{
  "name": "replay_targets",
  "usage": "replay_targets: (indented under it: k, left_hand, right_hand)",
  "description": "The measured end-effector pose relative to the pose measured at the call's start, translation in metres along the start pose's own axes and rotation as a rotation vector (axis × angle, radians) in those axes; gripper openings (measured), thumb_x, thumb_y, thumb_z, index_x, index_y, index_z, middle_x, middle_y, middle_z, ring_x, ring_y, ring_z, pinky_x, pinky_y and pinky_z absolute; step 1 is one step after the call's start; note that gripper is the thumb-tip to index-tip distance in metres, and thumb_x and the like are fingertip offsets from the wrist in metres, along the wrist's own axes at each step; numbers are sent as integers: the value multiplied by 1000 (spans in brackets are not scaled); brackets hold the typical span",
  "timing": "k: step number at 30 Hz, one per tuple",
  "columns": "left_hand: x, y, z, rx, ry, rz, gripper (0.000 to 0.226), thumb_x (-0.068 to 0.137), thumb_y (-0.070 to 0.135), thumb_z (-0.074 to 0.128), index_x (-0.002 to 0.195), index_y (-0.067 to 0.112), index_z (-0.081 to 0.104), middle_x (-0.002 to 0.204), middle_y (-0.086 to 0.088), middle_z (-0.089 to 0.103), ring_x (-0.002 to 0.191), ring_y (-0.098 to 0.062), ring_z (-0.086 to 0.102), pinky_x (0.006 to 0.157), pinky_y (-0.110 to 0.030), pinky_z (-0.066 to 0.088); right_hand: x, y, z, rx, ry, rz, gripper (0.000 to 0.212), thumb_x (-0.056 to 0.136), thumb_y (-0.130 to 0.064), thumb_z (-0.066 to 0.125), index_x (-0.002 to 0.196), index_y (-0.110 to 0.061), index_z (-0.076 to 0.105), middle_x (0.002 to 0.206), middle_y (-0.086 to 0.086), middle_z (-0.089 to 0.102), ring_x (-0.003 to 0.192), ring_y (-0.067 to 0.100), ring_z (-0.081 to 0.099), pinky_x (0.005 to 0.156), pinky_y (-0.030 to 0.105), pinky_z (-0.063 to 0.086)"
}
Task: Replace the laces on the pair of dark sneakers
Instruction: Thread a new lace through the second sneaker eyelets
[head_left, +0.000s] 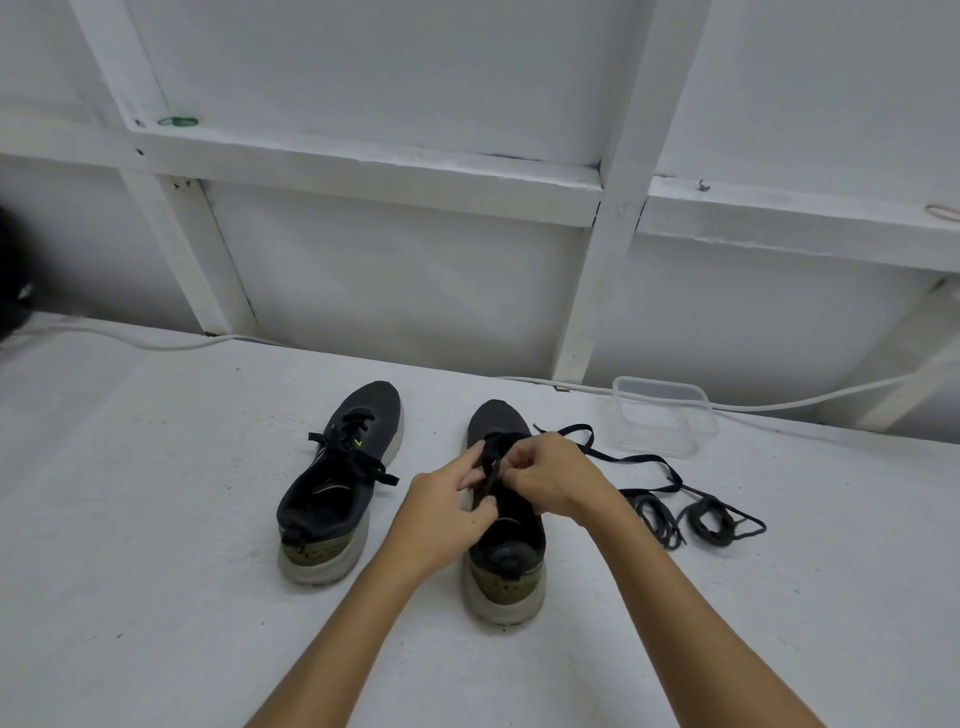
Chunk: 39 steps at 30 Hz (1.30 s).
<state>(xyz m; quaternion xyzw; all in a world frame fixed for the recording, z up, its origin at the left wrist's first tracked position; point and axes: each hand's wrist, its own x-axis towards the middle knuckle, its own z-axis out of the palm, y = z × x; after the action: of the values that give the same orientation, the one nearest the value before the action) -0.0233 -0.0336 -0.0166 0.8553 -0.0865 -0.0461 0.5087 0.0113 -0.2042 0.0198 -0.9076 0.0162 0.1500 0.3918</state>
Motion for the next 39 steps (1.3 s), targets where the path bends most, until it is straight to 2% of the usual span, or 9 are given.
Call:
replay_targets:
  k: [4,8,12,18,23,28,32,35,39]
  left_hand:
    - [4,2,6,-4,104,3,66,84,9,67,145,29,50,98,29,63,90,21,59,78,1,43]
    - [4,3,10,62,150,-10,65,89,13,66,149,26,44,107,11,68,89,7,61,77,1,41]
    - [6,5,15,105,174,7,59,95,12,55,150,29,42,101,2,72,65,-8,59,66,-16,46]
    - [6,7,25,56,268,-61,57,94,8,52,147,29,44,100,-2,72,73,-18,61,67,-21,43]
    - [6,6,25,63,307,-91,52,94,8,53,143,25,48,86,2,66,75,-19,61,67,-22,40]
    - [6,12,19,26,134,-171,40,95,26,60,135,30,54,112,11,68,91,-1,59,76,-11,42]
    - [10,27,22,93,-25,-198,25,76,57,69,92,41,59,88,20,65,83,4,59,61,-13,39]
    - [16,32,30,123,-101,-308,50,71,63,70,107,30,58,101,9,64,92,-10,60,62,-21,41]
    - [18,26,30,167,-127,-380,41,81,52,65,110,24,57,107,0,63,90,-14,60,61,-23,43]
  right_hand:
    - [0,-1,1,79,17,22,11,89,-18,68,82,-18,76,81,1,73,80,20,71,69,32,63]
    - [1,-3,0,93,16,45,9,89,-18,69,85,-17,77,85,3,75,84,21,73,69,32,64]
    - [1,0,5,35,41,22,14,91,-22,67,82,-15,75,83,4,75,82,23,73,76,40,63]
    - [-1,8,8,9,53,-33,10,92,-25,63,82,-23,66,82,-6,70,78,12,68,69,29,59]
    - [-8,28,-5,555,-51,115,10,98,-13,57,93,-7,62,98,10,72,93,24,76,74,39,64]
    - [-19,42,-10,817,31,118,12,104,-15,55,100,-6,61,110,9,74,88,23,76,65,33,59]
    - [-17,31,-14,703,7,25,14,106,-20,50,104,-10,59,112,2,75,80,15,70,67,30,56]
    - [-13,19,-17,767,-75,23,18,109,-23,43,97,-14,52,110,2,77,82,14,69,65,29,54]
    - [-8,12,-19,916,-35,-17,21,110,-20,40,95,-13,52,88,7,74,76,18,69,62,29,56]
